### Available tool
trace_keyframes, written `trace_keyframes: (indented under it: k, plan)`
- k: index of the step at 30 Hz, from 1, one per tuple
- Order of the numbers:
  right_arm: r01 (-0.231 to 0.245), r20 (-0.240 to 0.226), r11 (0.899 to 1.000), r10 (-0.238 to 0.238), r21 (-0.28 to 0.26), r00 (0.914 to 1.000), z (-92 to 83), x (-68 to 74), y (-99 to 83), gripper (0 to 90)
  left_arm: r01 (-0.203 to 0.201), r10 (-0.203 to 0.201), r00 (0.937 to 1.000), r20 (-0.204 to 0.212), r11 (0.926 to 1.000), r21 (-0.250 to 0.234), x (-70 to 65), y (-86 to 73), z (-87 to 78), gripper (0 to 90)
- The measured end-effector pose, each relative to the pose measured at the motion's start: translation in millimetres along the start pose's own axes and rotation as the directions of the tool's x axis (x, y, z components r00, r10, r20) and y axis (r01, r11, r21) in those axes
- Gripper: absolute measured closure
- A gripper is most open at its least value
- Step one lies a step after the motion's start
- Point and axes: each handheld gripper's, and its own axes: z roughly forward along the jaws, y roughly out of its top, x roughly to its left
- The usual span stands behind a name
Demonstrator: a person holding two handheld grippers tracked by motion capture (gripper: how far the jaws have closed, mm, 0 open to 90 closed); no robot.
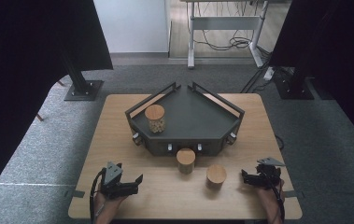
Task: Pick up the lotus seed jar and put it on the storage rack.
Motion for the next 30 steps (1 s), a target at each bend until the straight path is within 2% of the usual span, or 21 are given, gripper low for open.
trace_keyframes:
  k: [27,30]
  plan:
    - [-0.001,0.0,1.0,0.001,0.0,1.0,-0.1,0.1,0.0,4.1,0.015,-0.015,0.9999,-0.004,0.9967,0.079,-0.9,-13.5,12.6,3.8]
    - [0.009,-0.018,1.0,-0.009,-0.003,0.9998,-0.7,-1.9,-0.6,5.9,0.016,-0.016,0.9998,-0.009,0.9959,0.088,-0.7,-14.1,13.7,3.7]
